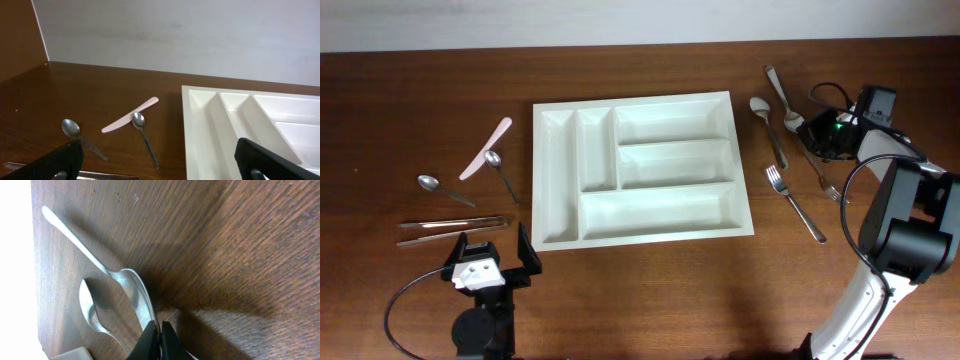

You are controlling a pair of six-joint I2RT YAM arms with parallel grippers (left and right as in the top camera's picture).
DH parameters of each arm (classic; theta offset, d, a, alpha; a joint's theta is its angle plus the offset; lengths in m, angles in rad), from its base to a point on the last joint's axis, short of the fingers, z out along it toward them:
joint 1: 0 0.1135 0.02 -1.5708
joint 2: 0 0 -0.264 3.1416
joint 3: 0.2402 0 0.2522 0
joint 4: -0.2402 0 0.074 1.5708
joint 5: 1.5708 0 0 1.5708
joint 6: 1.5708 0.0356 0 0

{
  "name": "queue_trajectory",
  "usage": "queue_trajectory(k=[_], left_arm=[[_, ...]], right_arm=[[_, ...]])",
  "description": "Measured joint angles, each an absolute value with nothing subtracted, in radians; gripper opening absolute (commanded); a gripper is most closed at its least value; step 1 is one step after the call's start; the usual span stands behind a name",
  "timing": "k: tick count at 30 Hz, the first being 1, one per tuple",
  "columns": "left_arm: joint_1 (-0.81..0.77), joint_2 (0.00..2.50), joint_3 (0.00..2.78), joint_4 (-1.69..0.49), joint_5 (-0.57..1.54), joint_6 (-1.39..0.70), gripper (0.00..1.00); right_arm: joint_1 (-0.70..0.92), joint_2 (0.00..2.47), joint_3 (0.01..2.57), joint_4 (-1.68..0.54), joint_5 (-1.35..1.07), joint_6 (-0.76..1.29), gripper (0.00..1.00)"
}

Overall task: Pack container
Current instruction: 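Lower the right gripper and grasp the large spoon's bowl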

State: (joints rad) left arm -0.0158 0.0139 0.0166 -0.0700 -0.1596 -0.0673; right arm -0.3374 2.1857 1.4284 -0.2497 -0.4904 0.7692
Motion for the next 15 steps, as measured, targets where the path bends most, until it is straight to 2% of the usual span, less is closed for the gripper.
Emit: queue_trajectory(k=[15], left_arm=[[-0.016, 0.014, 0.017, -0.07, -0.16, -0.067, 0.99]], right_arm=[[-0.337, 2.186, 1.434, -0.208, -0.519, 0.763, 0.04]])
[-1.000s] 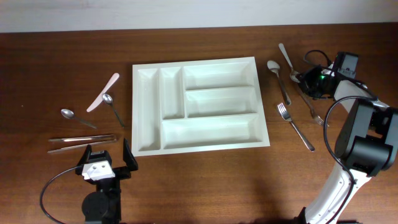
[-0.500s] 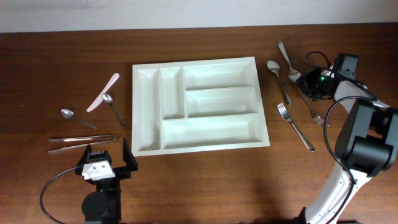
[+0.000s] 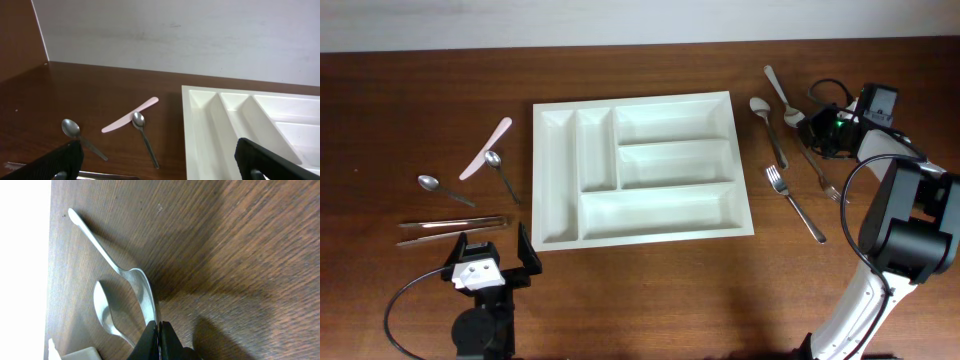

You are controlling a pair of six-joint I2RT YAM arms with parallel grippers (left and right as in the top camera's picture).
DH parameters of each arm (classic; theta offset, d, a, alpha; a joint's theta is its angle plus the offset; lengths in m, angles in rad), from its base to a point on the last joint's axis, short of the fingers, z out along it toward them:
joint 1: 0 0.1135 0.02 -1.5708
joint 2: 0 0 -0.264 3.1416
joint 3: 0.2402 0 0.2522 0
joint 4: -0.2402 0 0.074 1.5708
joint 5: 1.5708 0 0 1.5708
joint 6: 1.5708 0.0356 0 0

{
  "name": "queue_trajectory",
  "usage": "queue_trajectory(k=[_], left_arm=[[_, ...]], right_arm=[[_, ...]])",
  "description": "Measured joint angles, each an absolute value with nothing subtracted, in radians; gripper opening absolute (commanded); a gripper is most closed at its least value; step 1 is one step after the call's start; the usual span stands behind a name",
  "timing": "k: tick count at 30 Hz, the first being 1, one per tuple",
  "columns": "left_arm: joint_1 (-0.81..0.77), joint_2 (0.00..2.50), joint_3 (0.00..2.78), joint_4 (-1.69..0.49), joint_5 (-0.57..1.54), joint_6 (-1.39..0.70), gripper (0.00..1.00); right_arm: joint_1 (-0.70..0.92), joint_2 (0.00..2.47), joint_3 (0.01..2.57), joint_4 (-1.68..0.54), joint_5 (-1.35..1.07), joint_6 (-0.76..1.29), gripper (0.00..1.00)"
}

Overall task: Pack container
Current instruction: 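Lower the right gripper and grasp the large spoon's bowl, then carry the spoon left over the tray's top compartment and release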

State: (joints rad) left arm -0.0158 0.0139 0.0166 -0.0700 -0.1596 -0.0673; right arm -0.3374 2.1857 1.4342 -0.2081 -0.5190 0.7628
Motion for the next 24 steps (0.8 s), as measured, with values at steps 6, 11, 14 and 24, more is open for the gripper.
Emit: queue_trajectory(k=[6, 11, 14, 24], left_arm=[[-0.016, 0.014, 0.017, -0.07, -0.16, -0.067, 0.99], [-0.016, 0.014, 0.017, -0.07, -0.16, -0.067, 0.99], [-0.016, 0.014, 0.017, -0.07, -0.16, -0.067, 0.99], [-0.016, 0.014, 0.017, -0.07, -0.16, -0.067, 0.99]], right_arm=[[-0.337, 2.186, 1.435, -0.208, -0.556, 0.763, 0.04], [-0.337, 2.185, 1.436, -0.22, -0.587, 0.759, 0.04], [-0.337, 2.185, 1.447, -0.265, -0.596, 0.743, 0.04], [-0.337, 2.185, 1.588, -0.377, -0.609, 0.672, 0.04]])
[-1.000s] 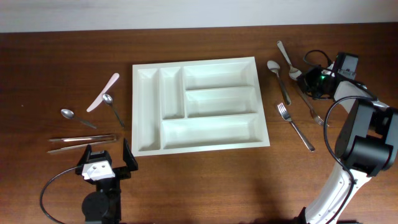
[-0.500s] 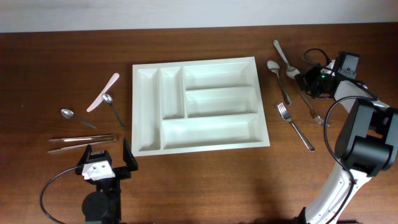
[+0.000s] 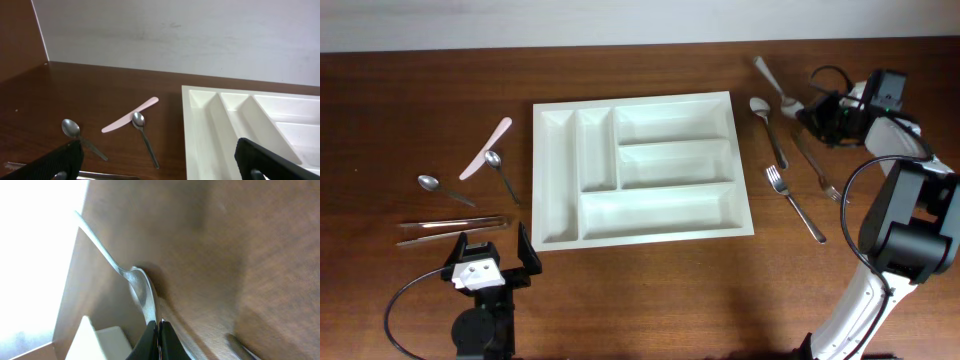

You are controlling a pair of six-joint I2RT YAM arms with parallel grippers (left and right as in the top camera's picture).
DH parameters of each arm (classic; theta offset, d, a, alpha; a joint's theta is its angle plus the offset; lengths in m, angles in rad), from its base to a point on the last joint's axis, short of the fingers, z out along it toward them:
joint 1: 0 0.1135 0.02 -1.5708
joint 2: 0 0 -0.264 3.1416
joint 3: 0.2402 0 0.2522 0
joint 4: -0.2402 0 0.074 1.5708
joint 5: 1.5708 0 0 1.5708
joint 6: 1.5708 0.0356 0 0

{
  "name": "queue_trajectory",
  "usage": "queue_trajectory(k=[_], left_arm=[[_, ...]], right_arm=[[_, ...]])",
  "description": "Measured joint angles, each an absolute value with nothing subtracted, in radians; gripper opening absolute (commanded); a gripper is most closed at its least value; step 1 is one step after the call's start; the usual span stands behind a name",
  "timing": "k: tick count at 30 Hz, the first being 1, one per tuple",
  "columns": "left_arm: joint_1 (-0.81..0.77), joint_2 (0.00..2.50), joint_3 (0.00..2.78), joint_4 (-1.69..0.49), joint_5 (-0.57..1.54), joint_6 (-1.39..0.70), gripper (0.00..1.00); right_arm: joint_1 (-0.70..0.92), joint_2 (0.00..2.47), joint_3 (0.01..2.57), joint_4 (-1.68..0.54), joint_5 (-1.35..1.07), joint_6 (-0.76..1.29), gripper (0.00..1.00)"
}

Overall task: Pack container
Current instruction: 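Carry the spoon left over the tray's top compartment and release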

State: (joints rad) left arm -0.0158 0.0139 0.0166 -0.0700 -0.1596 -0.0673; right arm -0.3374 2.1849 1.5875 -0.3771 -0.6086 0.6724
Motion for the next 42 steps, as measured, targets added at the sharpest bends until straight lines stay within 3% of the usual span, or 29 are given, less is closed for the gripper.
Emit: queue_trajectory(k=[15, 21, 42], left_arm=[[-0.016, 0.014, 0.017, -0.07, -0.16, -0.067, 0.99], [-0.016, 0.014, 0.017, -0.07, -0.16, -0.067, 0.99], [-0.016, 0.014, 0.017, -0.07, -0.16, -0.067, 0.99]], right_arm=[[-0.311, 2.167, 1.746, -0.548, -0.749, 0.516, 0.04], [-0.233, 2.167, 1.747, -0.689, -0.783, 0.388, 0.04], [-0.057, 2.167, 1.747, -0.875, -0.737, -0.042, 0.04]])
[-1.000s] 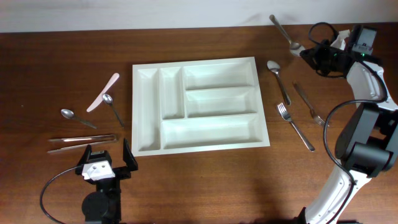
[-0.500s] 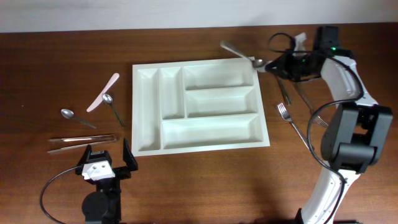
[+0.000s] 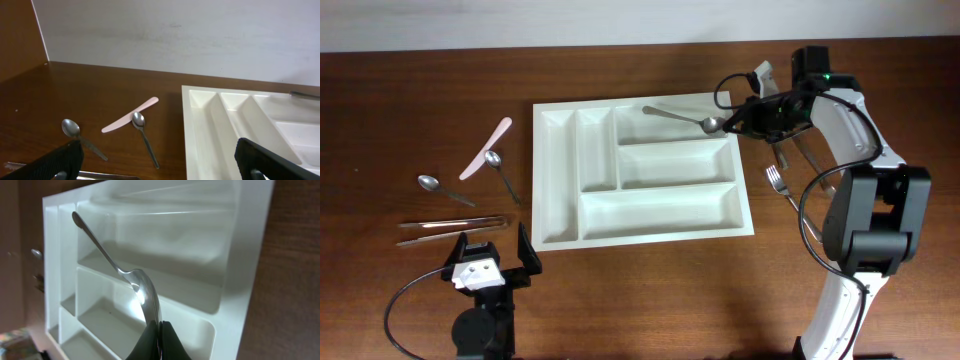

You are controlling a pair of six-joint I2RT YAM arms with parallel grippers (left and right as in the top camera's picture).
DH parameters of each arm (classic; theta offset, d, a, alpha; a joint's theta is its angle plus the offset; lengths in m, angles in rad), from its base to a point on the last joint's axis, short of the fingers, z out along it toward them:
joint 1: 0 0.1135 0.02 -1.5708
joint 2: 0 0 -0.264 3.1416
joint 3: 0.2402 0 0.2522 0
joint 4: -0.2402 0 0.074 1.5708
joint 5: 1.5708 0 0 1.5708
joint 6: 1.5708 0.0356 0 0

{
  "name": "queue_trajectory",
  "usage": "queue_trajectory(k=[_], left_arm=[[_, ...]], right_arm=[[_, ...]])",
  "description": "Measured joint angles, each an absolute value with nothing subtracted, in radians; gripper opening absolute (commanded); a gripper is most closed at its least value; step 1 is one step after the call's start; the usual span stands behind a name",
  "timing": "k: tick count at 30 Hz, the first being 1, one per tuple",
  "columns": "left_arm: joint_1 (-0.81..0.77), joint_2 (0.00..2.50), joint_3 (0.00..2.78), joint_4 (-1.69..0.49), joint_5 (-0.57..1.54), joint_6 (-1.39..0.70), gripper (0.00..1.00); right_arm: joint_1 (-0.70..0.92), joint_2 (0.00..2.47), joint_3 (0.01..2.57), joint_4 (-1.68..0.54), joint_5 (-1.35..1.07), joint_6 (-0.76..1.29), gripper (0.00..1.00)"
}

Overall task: Pack container
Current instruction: 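Carry the spoon left over the tray's top compartment and release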

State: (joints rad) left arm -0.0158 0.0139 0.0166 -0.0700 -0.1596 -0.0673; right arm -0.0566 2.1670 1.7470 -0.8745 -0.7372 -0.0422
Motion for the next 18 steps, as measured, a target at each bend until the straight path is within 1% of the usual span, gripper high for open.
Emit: queue_trajectory(k=[11, 12, 14, 17, 18], left_arm=[[-0.016, 0.014, 0.017, -0.07, -0.16, -0.067, 0.99], [-0.016, 0.014, 0.017, -0.07, -0.16, -0.067, 0.99], [-0.016, 0.014, 0.017, -0.07, -0.16, -0.067, 0.99], [-0.016, 0.014, 0.017, -0.07, -0.16, -0.067, 0.99], [-0.016, 0.014, 0.017, -0.07, -0.16, -0.067, 0.99]], right_arm=[[-0.052, 2.167, 1.747, -0.789, -0.714, -0.078, 0.04], [-0.052, 2.167, 1.747, -0.785, -0.714, -0.078, 0.07], [-0.052, 2.167, 1.747, -0.781, -0.715, -0.074, 0.15], [-0.052, 2.167, 1.747, -0.781, -0.715, -0.067, 0.34], [-0.052, 2.167, 1.747, -0.781, -0.715, -0.067, 0.38]])
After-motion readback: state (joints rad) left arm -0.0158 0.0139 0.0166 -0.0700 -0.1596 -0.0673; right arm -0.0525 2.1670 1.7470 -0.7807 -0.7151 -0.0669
